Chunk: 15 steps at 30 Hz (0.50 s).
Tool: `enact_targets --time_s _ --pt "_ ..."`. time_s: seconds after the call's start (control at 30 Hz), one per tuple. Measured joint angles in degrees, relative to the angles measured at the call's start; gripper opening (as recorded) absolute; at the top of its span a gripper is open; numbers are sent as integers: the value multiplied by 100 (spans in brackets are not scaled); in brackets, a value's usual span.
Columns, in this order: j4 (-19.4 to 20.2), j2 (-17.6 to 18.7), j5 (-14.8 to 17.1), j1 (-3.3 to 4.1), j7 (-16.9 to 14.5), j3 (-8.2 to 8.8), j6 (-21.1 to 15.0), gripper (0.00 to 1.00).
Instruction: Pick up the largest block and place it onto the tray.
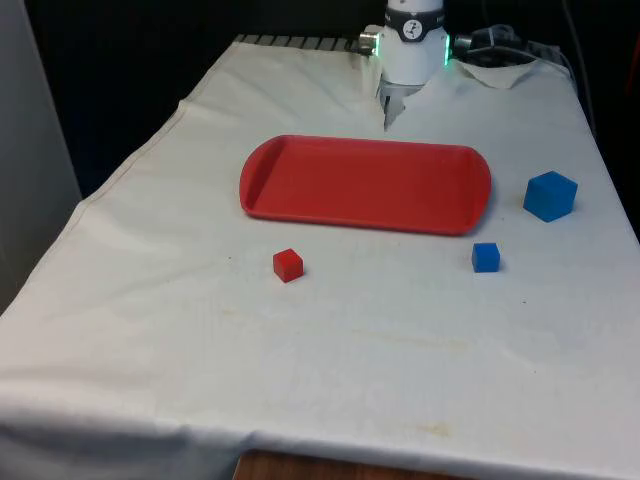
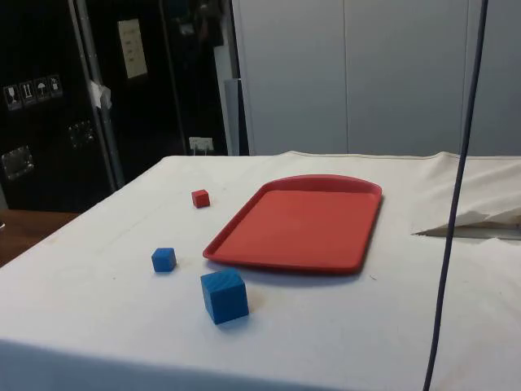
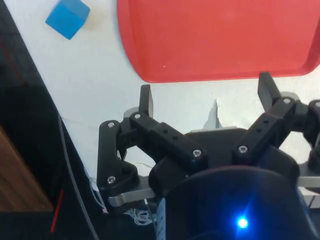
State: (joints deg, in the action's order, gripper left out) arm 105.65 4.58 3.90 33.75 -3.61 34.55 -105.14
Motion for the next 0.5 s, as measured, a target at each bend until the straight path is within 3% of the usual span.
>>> enact_targets --time_s 0.5 --pt "-52 115 0 11 344 -378 -6 100"
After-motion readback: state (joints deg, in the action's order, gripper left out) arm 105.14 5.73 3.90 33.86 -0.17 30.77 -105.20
